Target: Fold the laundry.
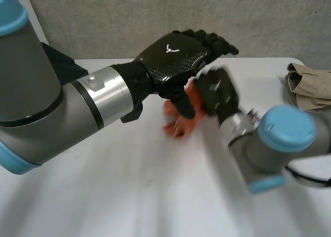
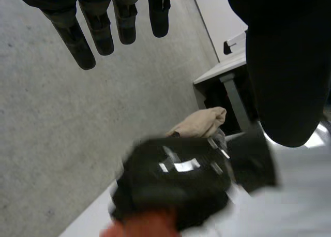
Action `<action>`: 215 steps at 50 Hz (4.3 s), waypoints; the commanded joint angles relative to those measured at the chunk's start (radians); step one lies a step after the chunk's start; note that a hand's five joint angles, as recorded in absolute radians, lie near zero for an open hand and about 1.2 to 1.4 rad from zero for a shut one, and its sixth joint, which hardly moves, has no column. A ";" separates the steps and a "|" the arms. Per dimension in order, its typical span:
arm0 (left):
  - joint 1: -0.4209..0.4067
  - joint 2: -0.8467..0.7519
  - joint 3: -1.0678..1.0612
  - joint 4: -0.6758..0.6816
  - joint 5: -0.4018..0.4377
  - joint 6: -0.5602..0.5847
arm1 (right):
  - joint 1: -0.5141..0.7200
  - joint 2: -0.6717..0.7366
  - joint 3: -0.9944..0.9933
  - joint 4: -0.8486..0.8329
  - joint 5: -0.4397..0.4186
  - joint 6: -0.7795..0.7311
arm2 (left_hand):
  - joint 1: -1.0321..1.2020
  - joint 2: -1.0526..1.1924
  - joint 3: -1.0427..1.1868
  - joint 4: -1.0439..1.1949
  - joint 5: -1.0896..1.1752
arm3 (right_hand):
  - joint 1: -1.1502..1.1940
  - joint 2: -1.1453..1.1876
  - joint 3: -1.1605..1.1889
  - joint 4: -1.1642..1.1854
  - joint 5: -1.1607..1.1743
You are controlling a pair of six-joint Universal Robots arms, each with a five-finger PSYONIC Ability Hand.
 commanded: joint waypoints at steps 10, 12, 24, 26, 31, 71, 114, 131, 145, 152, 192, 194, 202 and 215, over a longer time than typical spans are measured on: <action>0.003 0.049 0.018 0.066 -0.020 -0.098 | -0.526 0.023 -0.396 -0.003 -0.131 0.247 | 0.019 -0.005 -0.006 0.002 -0.018 | 0.392 0.257 0.263 0.202 0.327; 0.005 0.047 0.012 0.069 -0.020 -0.101 | -0.576 0.077 -0.437 -0.002 -0.173 0.255 | 0.022 -0.002 -0.003 0.005 -0.015 | 0.392 0.257 0.263 0.202 0.327; 0.003 0.032 -0.028 0.069 -0.020 -0.101 | -0.826 0.471 -0.617 -0.008 -0.400 0.194 | 0.022 -0.002 -0.003 0.005 -0.015 | 0.392 0.257 0.263 0.202 0.327; 0.002 0.027 -0.028 0.071 -0.020 -0.101 | -0.860 0.503 -0.611 0.001 -0.430 0.157 | 0.022 -0.002 -0.003 0.005 -0.015 | 0.392 0.257 0.263 0.202 0.327; 0.002 0.015 -0.019 0.074 -0.020 -0.103 | -0.887 0.488 -0.556 0.003 -0.463 0.066 | 0.022 -0.002 -0.003 0.005 -0.015 | 0.392 0.257 0.263 0.202 0.327; 0.021 0.093 0.150 0.261 -0.461 -0.129 | -0.886 -0.280 -0.418 0.258 -0.111 0.101 | 0.031 0.007 0.006 0.014 -0.006 | -0.830 -0.965 -0.958 -1.020 -0.895; 0.493 -0.472 0.224 0.638 -0.583 0.418 | -0.417 -0.457 0.487 0.070 -0.313 -0.040 | 1.211 1.187 1.186 1.194 1.174 | -0.830 -0.965 -0.958 -1.020 -0.895; -0.053 -0.006 -0.326 0.402 -0.503 -0.095 | -0.418 -0.508 0.486 0.089 -0.268 -0.037 | 1.211 1.187 1.186 1.194 1.174 | -0.830 -0.965 -0.958 -1.020 -0.895; -0.218 -0.155 -0.215 0.198 -0.660 0.015 | -0.415 -0.508 0.474 0.164 -0.243 -0.035 | 0.122 0.098 0.097 0.105 0.085 | -0.830 -0.965 -0.958 -1.020 -0.895; -0.062 0.024 -0.293 0.198 -0.666 0.119 | -0.403 -0.508 0.389 0.375 -0.240 -0.006 | 0.122 0.098 0.097 0.105 0.085 | -0.830 -0.965 -0.958 -1.020 -0.895; 0.270 -0.353 -0.099 0.498 -0.606 0.497 | -0.151 -0.331 0.237 0.592 -0.033 0.115 | 1.211 1.187 1.186 1.194 1.174 | -0.830 -0.965 -0.958 -1.020 -0.895; 0.258 -0.309 -0.056 0.535 -0.609 0.482 | -0.151 -0.357 0.233 0.592 -0.033 0.115 | 1.211 1.187 1.186 1.194 1.174 | -0.830 -0.965 -0.958 -1.020 -0.895; 0.066 -0.209 0.032 0.687 -0.543 0.206 | -0.194 -0.478 0.225 0.566 -0.032 0.120 | 1.211 1.187 1.186 1.194 1.174 | -0.830 -0.965 -0.958 -1.020 -0.895; -0.247 -0.186 -0.252 0.523 -0.247 0.046 | -0.567 -0.601 0.193 0.577 -0.084 0.111 | 1.211 1.187 1.186 1.194 1.174 | -0.830 -0.965 -0.958 -1.020 -0.895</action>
